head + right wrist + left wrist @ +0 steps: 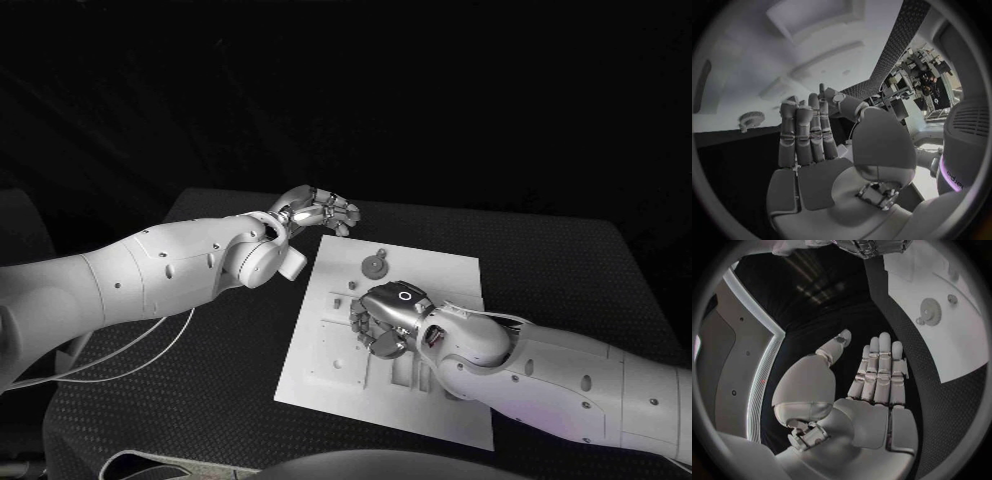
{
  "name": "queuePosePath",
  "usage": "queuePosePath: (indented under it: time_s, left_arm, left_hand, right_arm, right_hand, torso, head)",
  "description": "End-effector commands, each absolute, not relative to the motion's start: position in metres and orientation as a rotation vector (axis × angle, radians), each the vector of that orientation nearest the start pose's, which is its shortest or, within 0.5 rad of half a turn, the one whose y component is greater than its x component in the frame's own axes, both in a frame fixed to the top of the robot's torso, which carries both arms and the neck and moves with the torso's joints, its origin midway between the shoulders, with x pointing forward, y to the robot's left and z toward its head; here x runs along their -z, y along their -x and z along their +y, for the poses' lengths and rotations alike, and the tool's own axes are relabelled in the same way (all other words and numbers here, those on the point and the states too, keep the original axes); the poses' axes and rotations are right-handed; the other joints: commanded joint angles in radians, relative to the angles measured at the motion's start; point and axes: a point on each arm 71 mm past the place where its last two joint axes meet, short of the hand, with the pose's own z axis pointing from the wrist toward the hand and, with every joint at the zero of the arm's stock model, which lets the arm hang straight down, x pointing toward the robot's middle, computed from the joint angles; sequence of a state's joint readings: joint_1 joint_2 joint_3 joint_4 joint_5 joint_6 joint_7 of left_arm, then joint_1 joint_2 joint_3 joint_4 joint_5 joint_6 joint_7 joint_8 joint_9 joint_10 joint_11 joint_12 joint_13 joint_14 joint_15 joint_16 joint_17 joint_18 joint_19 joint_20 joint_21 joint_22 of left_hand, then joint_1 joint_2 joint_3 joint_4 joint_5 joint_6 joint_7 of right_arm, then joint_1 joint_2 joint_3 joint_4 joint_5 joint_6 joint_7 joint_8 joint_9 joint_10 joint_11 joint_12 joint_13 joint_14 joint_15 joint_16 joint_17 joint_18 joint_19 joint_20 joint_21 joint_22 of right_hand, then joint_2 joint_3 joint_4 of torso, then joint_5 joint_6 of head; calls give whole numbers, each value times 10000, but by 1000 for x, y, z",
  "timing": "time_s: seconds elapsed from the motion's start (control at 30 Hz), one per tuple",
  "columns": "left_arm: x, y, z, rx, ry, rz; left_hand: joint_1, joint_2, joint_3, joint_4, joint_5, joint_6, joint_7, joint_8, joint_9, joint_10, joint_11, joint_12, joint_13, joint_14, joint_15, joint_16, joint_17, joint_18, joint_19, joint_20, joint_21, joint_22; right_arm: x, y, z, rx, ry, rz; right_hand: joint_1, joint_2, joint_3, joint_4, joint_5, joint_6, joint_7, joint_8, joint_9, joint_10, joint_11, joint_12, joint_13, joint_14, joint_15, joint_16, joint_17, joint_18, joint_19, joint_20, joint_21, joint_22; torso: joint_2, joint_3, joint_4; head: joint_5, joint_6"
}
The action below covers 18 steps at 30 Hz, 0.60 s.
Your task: Assemble the parts on the task board
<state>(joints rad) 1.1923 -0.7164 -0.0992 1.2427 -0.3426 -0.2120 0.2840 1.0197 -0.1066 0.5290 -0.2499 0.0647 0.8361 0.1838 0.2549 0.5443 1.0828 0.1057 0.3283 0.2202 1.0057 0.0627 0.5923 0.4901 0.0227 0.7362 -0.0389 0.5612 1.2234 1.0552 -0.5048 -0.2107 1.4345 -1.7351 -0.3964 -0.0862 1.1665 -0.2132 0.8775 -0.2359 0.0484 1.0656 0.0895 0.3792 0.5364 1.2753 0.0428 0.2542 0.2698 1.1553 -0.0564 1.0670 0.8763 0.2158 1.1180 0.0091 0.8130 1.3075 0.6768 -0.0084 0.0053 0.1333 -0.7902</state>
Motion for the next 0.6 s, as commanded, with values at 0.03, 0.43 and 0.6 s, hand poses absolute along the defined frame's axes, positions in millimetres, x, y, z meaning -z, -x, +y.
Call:
queuePosePath:
  time_s: [0.03, 0.43, 0.6]
  left_arm:
    - [221, -525, 219, 13094, 8045, 16524]
    - [221, -526, 217, 13124, 8038, 16545]
    - [222, -526, 217, 13119, 8041, 16544]
  left_hand:
    - [-9, 104, 8, 76, -18, -41, 2, 14, -4, 48, 44, -56, 11, 49, 13, -38, 17, 130, 72, 32, -67, 14]
    - [-17, 116, 3, 88, -18, -46, 3, 18, -4, 48, 45, -65, 17, 45, 17, -60, 37, 128, 69, 36, -79, 20]
    - [-18, 118, 1, 90, -17, -49, 3, 19, -5, 46, 46, -68, 18, 44, 18, -66, 44, 128, 68, 37, -83, 22]
  right_arm:
    - [296, -406, -46, -8388, 6184, 16750]
    - [304, -406, -44, -8317, 6241, 16959]
    - [305, -405, -43, -8329, 6261, 16977]
  right_hand:
    - [18, 127, -41, -24, 26, 7, 22, -3, 16, 37, 2, -7, 13, 1, -82, -59, -12, 460, 27, -30, 55, 225]
    - [4, 148, -57, -42, 29, 5, 25, -11, 20, 39, 4, -18, 21, 7, -80, -70, -13, 460, 23, -30, 64, 224]
    - [0, 154, -61, -48, 30, 4, 26, -13, 21, 39, 4, -21, 23, 9, -80, -73, -13, 460, 22, -29, 67, 224]
  torso:
    - [0, -6, -4]
    - [1, -21, 2]
    - [3, -19, -4]
  head:
    - [23, -13]
    - [22, -99]
    - [12, -103]
